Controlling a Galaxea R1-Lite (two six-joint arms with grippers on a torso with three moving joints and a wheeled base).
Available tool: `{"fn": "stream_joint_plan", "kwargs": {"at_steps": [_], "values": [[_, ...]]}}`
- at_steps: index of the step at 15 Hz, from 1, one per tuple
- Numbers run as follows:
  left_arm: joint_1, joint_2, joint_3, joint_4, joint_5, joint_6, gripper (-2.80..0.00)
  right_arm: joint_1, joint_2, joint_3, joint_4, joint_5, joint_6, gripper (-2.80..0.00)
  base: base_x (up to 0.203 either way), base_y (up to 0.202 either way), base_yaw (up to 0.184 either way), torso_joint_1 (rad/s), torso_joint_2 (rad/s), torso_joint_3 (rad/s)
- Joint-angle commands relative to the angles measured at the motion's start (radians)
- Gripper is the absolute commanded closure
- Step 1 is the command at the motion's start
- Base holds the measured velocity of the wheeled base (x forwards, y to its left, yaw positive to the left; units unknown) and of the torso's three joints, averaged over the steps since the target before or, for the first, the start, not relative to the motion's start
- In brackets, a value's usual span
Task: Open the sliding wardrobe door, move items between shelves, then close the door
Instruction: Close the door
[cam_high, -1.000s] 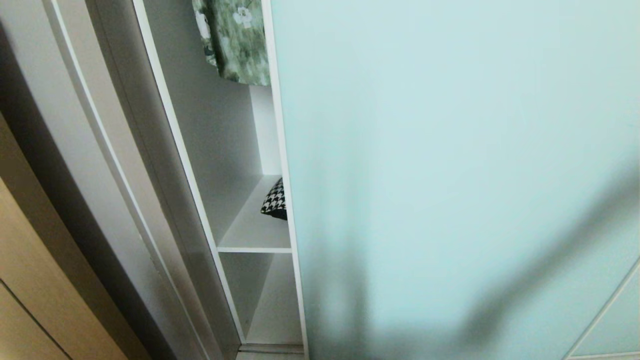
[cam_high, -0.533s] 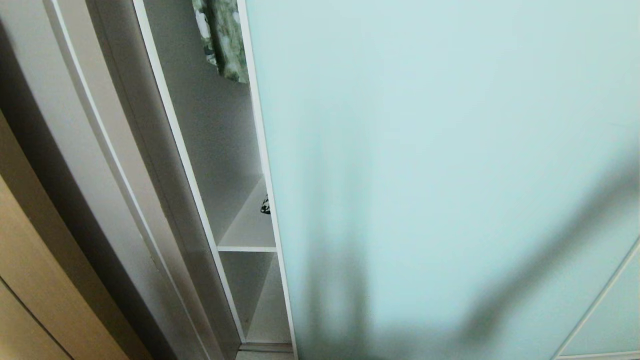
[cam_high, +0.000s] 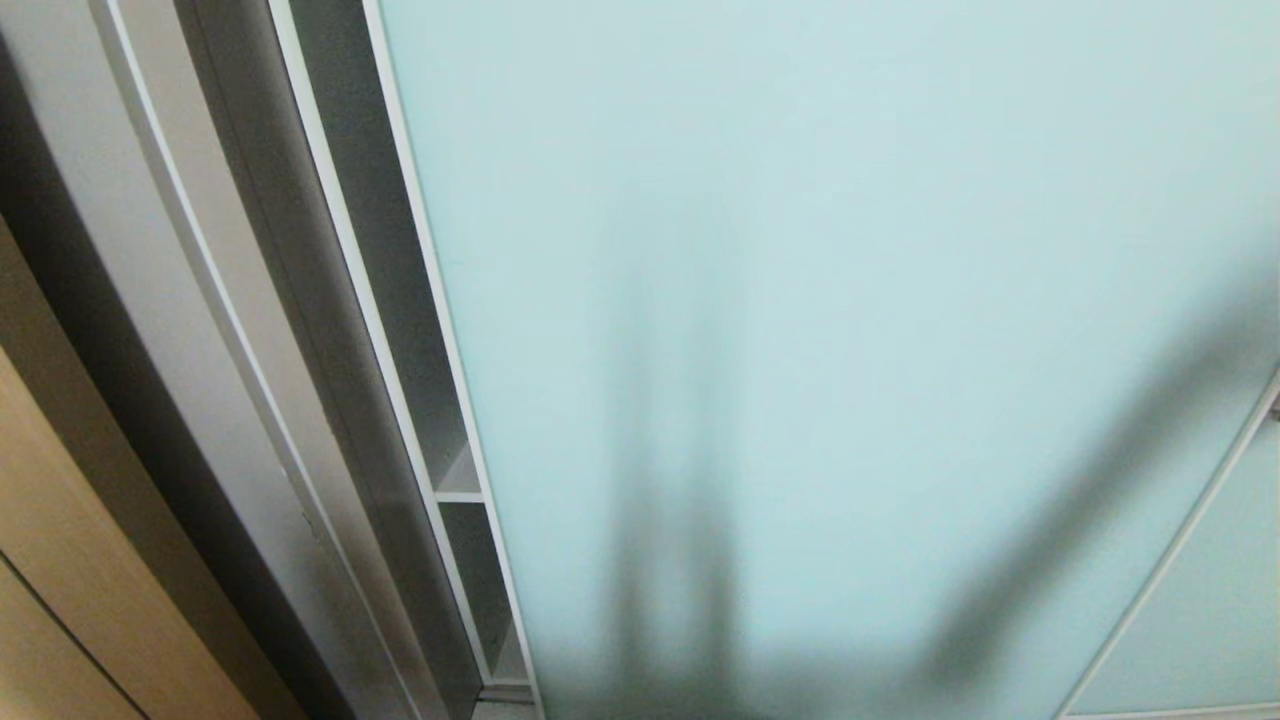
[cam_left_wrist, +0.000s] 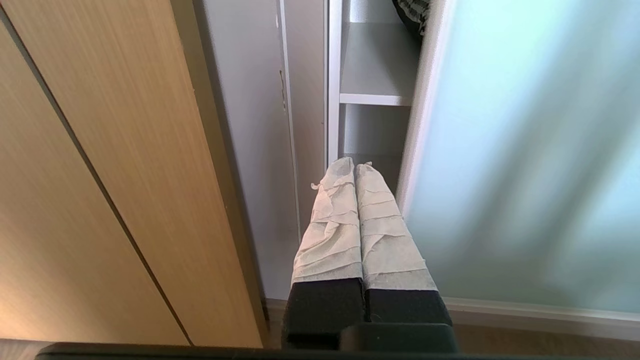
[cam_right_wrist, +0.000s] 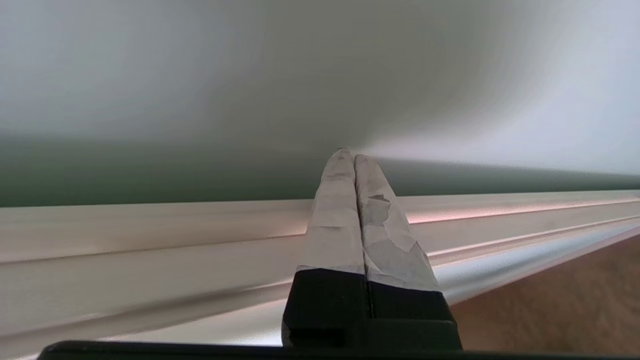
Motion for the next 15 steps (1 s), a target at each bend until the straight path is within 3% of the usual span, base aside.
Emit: {"fn": "stream_joint_plan", "kwargs": {"at_steps": [1,6,9,15], "values": [[0.0,0.001,0.0,-0.001,0.0,-0.001,0.0,0.04,-0.061,0.056,-0.002,0.0,0.004,0.0,0.0,0.0,0.0,0.0,0.0,0.0],[0.0,0.0,0.0,-0.001,0.0,-0.001,0.0,0.088,-0.11,0.126,-0.007,0.0,0.004,0.0,0.0,0.0,0.0,0.0,0.0,0.0],[0.0,0.0,0.0,-0.001,0.0,-0.001,0.0,0.108,-0.135,0.198,-0.091,-0.001,0.004,0.0,0.0,0.0,0.0,0.0,0.0,0.0],[0.001,0.001,0.0,-0.001,0.0,-0.001,0.0,0.155,-0.151,0.221,-0.099,-0.004,0.005,0.0,0.0,0.0,0.0,0.0,0.0,0.0]]}}
